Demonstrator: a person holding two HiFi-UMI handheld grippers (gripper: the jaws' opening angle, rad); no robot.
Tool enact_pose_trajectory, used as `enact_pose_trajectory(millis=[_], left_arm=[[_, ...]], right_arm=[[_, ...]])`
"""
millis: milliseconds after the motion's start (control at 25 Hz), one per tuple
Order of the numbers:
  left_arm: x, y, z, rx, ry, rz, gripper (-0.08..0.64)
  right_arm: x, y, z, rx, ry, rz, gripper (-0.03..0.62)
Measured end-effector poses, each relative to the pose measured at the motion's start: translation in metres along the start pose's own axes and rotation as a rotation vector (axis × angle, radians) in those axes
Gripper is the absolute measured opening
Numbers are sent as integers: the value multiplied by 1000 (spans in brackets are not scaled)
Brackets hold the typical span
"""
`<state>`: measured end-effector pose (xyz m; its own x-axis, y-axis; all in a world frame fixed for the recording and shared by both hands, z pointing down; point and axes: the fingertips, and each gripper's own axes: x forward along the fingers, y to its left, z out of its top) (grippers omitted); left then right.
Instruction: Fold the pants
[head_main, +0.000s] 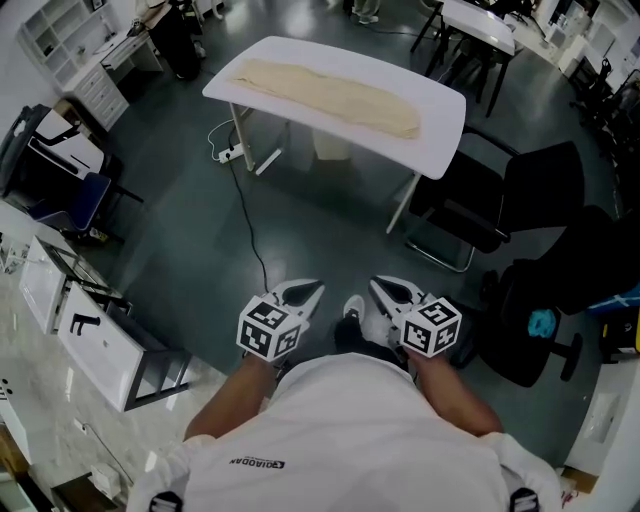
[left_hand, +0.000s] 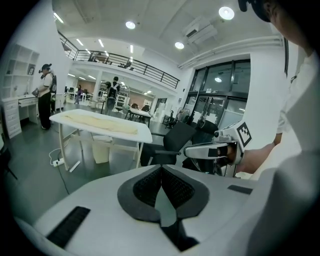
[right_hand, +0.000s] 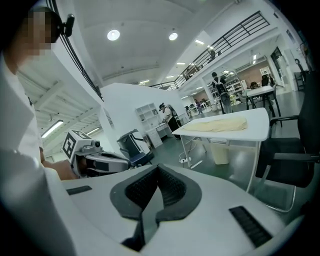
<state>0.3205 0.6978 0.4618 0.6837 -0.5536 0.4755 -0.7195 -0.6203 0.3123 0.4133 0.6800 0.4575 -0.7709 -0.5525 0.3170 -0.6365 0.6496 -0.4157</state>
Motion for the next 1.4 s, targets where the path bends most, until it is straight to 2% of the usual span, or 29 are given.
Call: enact_pose_trajectory(millis=[240, 720, 1120, 1400], left_arm=[[31, 31, 46, 18, -1, 4, 28], [117, 85, 108, 22, 58, -3, 28], [191, 111, 165, 42, 42, 0, 28], [228, 119, 189, 66, 33, 26, 28]], right_arm=[[30, -41, 36, 13, -8, 9, 18], [78, -138, 84, 96, -19, -7, 18], [102, -208, 129, 74, -20, 18, 18], [102, -249, 150, 58, -49, 20, 18]])
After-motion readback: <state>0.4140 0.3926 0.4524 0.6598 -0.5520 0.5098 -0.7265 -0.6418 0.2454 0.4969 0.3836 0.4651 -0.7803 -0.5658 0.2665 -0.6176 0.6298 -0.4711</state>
